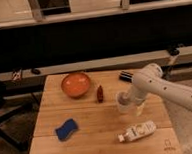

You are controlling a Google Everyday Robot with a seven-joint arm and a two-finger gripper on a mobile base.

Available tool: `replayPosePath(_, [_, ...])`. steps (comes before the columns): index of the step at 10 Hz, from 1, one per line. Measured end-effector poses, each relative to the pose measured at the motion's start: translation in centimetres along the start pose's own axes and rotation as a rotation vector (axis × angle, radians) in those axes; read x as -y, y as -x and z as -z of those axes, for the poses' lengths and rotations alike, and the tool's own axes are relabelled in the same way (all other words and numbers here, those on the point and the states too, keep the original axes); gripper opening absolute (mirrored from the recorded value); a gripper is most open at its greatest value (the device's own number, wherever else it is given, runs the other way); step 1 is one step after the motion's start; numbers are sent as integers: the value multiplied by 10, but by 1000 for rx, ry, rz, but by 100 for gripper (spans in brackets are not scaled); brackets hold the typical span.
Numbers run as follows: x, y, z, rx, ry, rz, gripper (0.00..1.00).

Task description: Pick up the ceramic cup

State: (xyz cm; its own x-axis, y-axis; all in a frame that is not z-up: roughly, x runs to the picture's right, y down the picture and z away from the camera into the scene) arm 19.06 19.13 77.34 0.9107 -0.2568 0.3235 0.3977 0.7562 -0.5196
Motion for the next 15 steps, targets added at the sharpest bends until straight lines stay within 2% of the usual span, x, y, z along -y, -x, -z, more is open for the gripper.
replayPosePath(2, [1,-1,0,0,0,9,47])
replayPosePath(5, [3,-2,2,-4,0,23,14])
replayPosePath(7, [13,3,16,-3,-1,43,1])
replayPosePath(15, [29,14,42,8,1,118,0])
